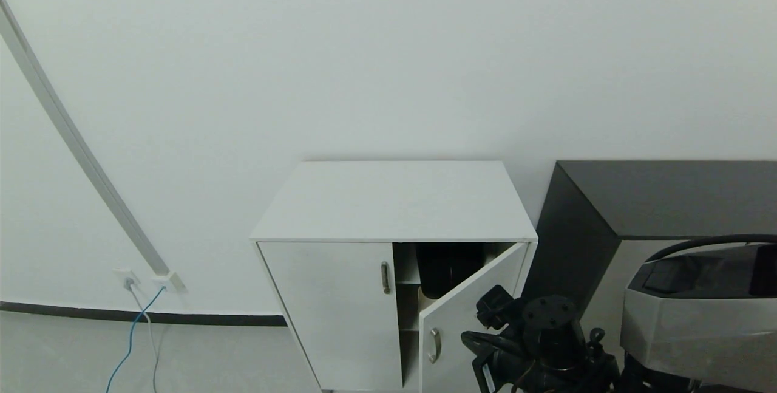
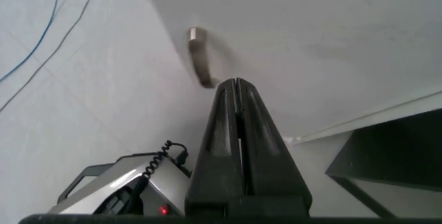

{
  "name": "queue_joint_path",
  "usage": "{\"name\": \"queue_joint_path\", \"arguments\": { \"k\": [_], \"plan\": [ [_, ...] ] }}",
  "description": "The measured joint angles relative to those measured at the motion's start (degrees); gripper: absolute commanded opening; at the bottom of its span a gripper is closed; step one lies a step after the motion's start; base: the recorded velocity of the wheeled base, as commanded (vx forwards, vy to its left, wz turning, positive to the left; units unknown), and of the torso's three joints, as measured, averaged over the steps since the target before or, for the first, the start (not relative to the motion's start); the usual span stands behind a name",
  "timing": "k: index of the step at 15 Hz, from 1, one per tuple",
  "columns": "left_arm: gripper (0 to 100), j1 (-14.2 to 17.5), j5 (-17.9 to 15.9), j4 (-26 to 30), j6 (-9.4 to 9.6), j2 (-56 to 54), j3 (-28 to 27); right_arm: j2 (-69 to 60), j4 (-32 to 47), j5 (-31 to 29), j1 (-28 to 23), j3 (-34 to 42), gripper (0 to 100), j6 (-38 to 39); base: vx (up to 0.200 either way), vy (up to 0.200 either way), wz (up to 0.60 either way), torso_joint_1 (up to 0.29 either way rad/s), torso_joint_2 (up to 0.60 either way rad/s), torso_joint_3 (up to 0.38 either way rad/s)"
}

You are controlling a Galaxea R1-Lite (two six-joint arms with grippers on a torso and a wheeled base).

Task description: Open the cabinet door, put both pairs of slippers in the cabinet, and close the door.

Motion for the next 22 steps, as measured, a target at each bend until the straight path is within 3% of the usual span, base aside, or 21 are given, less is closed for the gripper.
{"name": "queue_joint_path", "arguments": {
  "k": [22],
  "plan": [
    [0,0.0,-0.1,0.0,0.02,0.0,0.0,12.3,0.4,0.0,-5.8,-20.5,0,0.1,0.000,0.000,0.00,0.000,0.00,0.000]
  ]
}}
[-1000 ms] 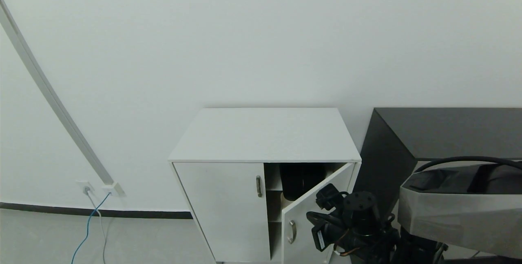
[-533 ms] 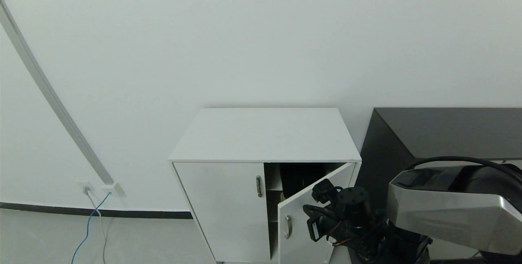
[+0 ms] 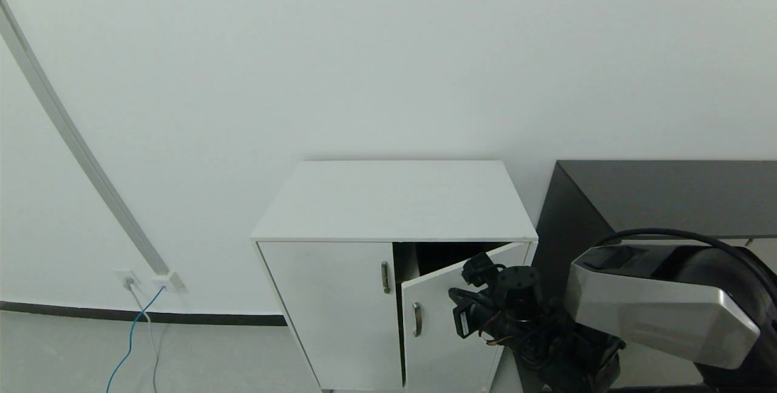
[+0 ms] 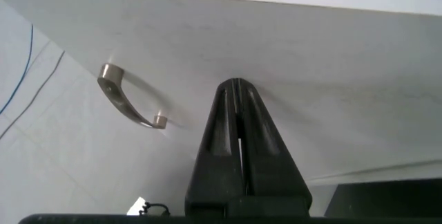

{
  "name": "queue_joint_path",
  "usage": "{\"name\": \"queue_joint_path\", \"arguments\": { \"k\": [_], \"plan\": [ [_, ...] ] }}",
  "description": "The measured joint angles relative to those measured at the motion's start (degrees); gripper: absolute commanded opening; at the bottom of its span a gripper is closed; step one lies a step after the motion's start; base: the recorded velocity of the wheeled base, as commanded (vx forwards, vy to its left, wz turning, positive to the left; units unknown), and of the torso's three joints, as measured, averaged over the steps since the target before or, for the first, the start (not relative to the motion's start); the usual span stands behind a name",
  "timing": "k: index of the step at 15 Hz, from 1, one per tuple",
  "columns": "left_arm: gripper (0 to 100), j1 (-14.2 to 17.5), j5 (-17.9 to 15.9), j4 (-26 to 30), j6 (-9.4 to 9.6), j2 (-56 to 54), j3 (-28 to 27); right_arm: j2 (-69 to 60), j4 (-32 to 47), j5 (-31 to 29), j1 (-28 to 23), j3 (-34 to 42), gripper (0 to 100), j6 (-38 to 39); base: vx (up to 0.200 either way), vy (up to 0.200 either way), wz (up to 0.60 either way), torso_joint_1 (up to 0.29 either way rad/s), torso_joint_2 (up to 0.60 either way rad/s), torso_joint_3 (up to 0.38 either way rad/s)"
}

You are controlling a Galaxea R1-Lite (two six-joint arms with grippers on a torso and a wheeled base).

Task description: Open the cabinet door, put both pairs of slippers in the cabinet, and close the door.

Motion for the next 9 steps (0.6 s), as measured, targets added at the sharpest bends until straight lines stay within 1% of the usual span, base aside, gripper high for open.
{"name": "queue_joint_path", "arguments": {
  "k": [4,9],
  "plan": [
    [0,0.0,0.0,0.0,-0.04,0.0,0.0,0.9,4.7,0.0,-0.9,-4.7,0,0.0,0.000,0.000,0.00,0.000,0.00,0.000],
    [0,0.0,0.0,0.0,0.00,0.0,0.0,1.5,8.0,0.0,-1.4,-9.1,0,0.0,0.000,0.000,0.00,0.000,0.00,0.000]
  ]
}}
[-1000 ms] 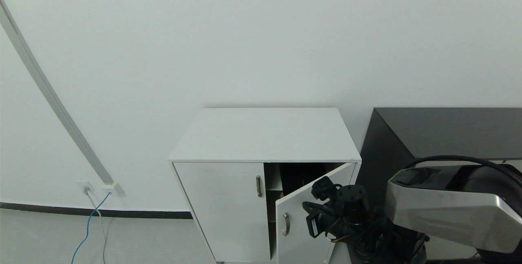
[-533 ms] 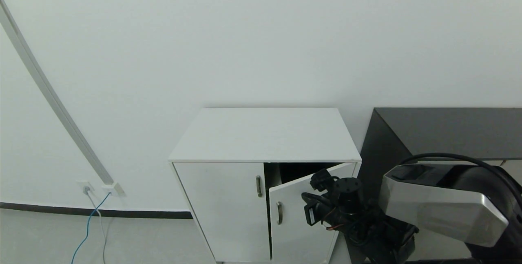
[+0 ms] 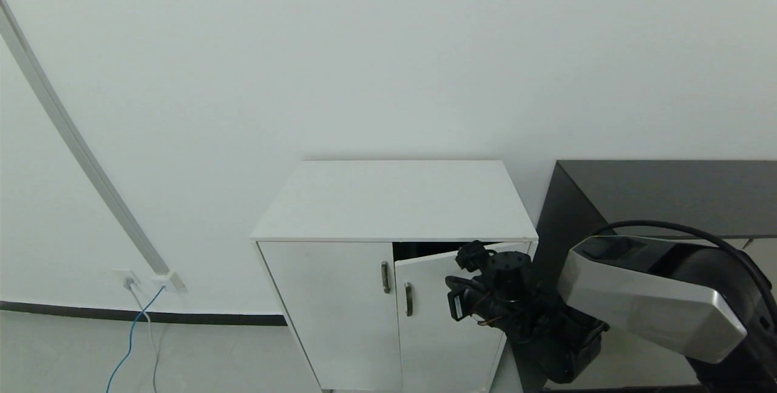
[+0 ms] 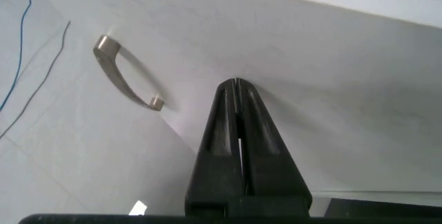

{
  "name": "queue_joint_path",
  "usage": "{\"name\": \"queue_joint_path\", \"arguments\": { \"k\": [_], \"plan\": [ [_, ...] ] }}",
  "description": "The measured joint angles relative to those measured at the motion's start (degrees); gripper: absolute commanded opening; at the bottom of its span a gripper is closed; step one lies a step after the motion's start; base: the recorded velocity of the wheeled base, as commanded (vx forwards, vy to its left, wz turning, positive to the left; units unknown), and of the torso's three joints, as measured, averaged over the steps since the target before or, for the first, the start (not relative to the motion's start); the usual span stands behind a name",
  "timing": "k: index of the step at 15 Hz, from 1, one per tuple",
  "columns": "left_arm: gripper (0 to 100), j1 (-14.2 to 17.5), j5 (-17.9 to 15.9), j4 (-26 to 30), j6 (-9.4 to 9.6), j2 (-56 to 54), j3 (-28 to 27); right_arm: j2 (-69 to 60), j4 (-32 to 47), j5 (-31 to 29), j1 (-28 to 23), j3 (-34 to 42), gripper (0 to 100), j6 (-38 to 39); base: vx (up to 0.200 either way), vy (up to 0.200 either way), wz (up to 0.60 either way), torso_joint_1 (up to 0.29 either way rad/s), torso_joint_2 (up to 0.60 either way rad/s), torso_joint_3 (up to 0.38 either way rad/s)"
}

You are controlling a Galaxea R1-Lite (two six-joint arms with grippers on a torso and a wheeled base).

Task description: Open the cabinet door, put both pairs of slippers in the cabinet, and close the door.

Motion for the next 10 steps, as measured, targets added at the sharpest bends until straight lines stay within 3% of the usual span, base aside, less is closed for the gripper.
{"name": "queue_joint_path", "arguments": {
  "k": [10],
  "plan": [
    [0,0.0,-0.1,0.0,0.00,0.0,0.0,1.0,4.1,-0.1,-0.5,-6.0,0,-0.2,0.000,0.000,0.00,0.000,0.00,0.000]
  ]
}}
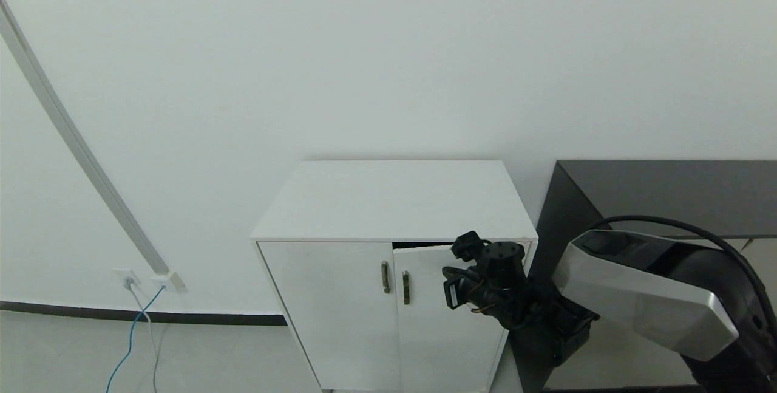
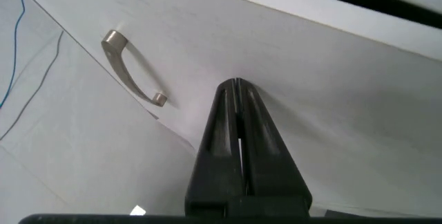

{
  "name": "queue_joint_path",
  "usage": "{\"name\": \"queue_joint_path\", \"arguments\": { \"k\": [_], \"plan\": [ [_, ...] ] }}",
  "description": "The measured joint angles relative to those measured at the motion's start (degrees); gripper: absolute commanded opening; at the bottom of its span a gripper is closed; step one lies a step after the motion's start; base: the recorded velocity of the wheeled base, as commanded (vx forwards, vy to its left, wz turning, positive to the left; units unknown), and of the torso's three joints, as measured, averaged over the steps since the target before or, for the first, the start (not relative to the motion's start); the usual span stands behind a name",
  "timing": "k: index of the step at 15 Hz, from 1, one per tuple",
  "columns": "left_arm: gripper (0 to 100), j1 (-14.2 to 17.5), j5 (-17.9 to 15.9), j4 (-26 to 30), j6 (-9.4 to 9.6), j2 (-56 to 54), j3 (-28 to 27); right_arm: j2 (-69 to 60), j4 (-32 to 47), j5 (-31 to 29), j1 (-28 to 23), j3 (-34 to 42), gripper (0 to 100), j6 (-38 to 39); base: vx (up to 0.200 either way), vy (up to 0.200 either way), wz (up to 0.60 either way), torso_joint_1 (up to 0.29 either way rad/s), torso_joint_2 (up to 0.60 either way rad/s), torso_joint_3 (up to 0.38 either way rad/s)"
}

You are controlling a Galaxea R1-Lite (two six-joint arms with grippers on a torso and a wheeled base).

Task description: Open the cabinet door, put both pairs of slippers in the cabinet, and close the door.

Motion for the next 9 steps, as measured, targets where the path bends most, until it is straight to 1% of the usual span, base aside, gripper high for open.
{"name": "queue_joint_path", "arguments": {
  "k": [9],
  "plan": [
    [0,0.0,0.0,0.0,0.00,0.0,0.0,0.1,2.3,-0.1,-0.7,-2.9,0,0.0,0.000,0.000,0.00,0.000,0.00,0.000]
  ]
}}
